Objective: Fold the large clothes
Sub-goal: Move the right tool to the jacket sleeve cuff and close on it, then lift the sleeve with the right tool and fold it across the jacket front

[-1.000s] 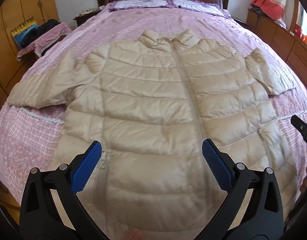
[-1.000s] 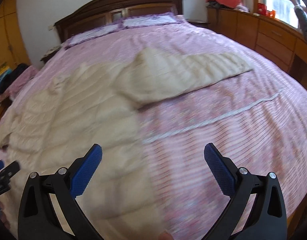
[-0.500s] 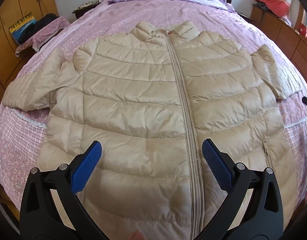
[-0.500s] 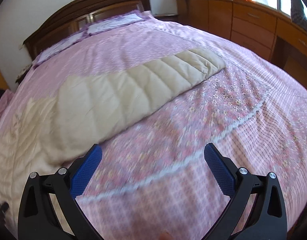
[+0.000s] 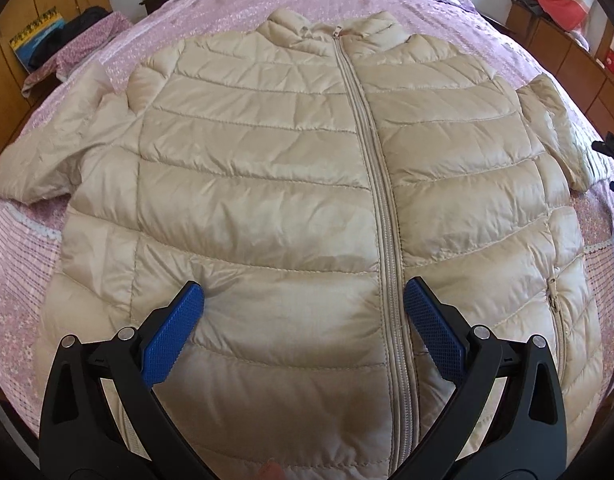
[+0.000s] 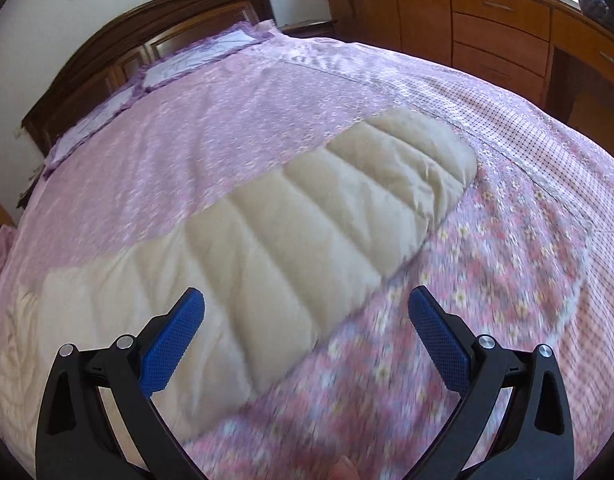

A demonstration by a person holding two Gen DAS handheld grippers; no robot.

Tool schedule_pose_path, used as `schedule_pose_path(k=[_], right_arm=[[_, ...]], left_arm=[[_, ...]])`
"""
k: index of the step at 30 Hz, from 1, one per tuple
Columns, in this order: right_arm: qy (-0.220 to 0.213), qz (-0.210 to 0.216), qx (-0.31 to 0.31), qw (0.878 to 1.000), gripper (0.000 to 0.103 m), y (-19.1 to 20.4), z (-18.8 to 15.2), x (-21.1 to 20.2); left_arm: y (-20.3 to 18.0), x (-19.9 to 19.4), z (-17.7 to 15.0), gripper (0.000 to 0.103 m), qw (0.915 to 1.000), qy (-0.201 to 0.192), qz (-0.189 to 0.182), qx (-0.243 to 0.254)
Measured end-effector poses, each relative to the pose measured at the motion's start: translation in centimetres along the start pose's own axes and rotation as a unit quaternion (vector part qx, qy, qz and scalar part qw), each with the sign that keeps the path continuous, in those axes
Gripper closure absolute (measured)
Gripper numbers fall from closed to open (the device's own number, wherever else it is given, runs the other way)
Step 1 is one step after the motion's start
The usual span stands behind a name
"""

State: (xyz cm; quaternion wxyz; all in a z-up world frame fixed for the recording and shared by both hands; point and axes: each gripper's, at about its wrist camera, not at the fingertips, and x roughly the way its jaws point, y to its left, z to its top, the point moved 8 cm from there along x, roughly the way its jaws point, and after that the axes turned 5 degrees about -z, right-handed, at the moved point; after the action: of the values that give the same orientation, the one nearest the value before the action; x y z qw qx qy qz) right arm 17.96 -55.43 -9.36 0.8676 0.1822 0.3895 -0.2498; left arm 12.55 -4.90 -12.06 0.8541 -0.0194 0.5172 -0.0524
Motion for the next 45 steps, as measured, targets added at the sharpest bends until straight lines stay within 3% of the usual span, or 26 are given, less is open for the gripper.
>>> schedule_pose_path(k=[3, 9, 15, 20, 23, 25, 26, 28, 29, 35, 45], right_arm=[[0.032, 0.006, 0.021, 0.999, 0.005, -0.5, 0.6, 2.1], [0.048, 0.008, 0.035, 0.998, 0.005, -0.5, 1.8, 4.4], [0.065, 0.03, 0.114, 0.991, 0.005, -1.5, 1.6, 6.0], [0.096, -0.001, 0.06, 0.994, 0.005, -0.6, 1.0, 6.4], [0.091, -0.002, 0.061, 0.994, 0.022, -0.5, 1.1, 5.6], [0.079, -0.001, 0.063, 0.995, 0.05, -0.6, 1.1, 4.7], [0.074, 0.007, 0.067, 0.995, 0.056, -0.7, 1.2, 4.3], [0.068, 0.032, 0.078, 0.994, 0.08, -0.8, 1.1, 3.2], [0.065, 0.04, 0.08, 0.994, 0.084, -0.9, 1.1, 2.8], [0.026, 0.048, 0.059, 0.997, 0.09, -1.5, 0.8, -1.6], [-0.027, 0.139, -0.006, 0.99, 0.09, 1.4, 0.5, -11.5]], left_arm=[[0.0, 0.5, -0.2, 0.003, 1.0, 0.005, 0.004, 0.002], [-0.6, 1.0, -0.6, 0.003, 0.9994, 0.001, 0.031, 0.014], [-0.7, 1.4, -0.3, 0.003, 0.9994, 0.008, 0.031, 0.015], [-0.6, 1.4, -0.3, 0.003, 0.9994, 0.004, 0.031, 0.018], [-0.6, 1.4, -0.4, 0.003, 0.9994, 0.003, 0.029, 0.018], [-0.7, 1.4, -0.5, 0.003, 0.9993, 0.001, 0.03, 0.021], [-0.7, 1.4, -0.5, 0.003, 0.9993, 0.0, 0.03, 0.022], [-0.6, 1.3, -0.5, 0.003, 0.9993, -0.001, 0.029, 0.023], [-0.7, 1.3, -0.5, 0.003, 0.9993, -0.002, 0.029, 0.024], [-0.7, 1.2, -0.6, 0.003, 0.9993, -0.008, 0.029, 0.024], [-0.9, 1.0, -0.9, 0.003, 0.9991, -0.015, 0.029, 0.027]])
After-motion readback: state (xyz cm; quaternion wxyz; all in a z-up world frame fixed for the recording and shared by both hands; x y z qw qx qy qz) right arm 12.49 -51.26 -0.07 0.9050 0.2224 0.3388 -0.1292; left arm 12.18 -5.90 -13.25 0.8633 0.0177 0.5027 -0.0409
